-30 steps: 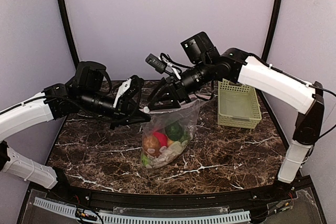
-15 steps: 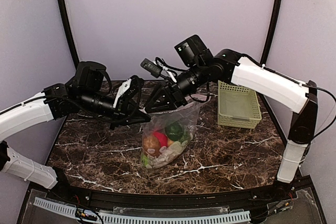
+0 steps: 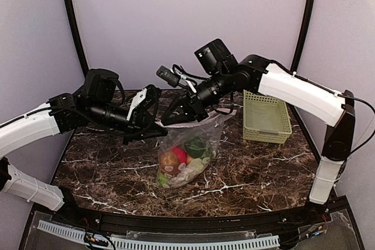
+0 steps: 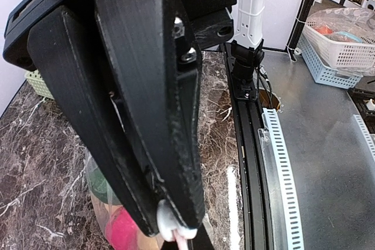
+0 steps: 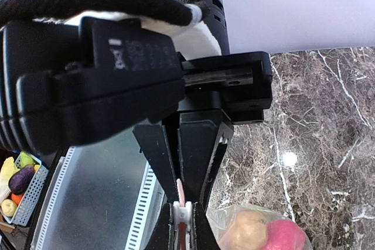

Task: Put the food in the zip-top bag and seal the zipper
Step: Hold the zipper from the zipper food storage bag, then zip the zipper on the zipper food storage bag.

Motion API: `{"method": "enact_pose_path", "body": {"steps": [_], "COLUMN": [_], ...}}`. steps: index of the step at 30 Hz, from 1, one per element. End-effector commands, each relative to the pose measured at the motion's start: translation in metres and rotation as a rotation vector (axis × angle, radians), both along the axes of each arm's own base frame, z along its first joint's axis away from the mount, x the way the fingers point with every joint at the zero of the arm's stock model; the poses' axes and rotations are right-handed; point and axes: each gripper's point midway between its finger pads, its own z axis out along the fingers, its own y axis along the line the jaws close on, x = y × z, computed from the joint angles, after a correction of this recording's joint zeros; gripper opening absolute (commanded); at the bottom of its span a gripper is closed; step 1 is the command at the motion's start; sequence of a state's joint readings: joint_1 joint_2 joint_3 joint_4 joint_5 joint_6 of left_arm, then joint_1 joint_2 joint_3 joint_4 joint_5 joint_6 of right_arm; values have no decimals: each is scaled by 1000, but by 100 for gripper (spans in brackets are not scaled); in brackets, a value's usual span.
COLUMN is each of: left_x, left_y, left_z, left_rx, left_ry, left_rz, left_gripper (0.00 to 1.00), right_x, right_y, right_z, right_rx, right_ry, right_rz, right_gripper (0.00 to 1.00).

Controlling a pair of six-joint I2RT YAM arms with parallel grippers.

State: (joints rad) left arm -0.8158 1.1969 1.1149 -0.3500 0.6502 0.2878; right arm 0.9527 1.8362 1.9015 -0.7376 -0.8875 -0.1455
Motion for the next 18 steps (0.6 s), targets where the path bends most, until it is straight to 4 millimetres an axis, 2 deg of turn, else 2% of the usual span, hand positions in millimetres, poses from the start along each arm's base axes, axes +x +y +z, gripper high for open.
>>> {"method": "enact_pose_path", "body": {"steps": [1,12,18], "left_x": [2,7,7], "left_y": [5,9,11], "left_z": [10,18,19], "left_rx": [-13,-52,-58], "left_ry": [-26,-11,-17], "left_rz": [27,41,42], "left_gripper": [1,1,1], "right_x": [3,14,18], "right_y": [-6,-31,-40], "right_z": [12,-4,-6], "right_rx": [1,-103,-119], "right_ry": [-80,-161,-177], "right_rz": [-62,-187,-222], "right_gripper": [0,0,0]}}
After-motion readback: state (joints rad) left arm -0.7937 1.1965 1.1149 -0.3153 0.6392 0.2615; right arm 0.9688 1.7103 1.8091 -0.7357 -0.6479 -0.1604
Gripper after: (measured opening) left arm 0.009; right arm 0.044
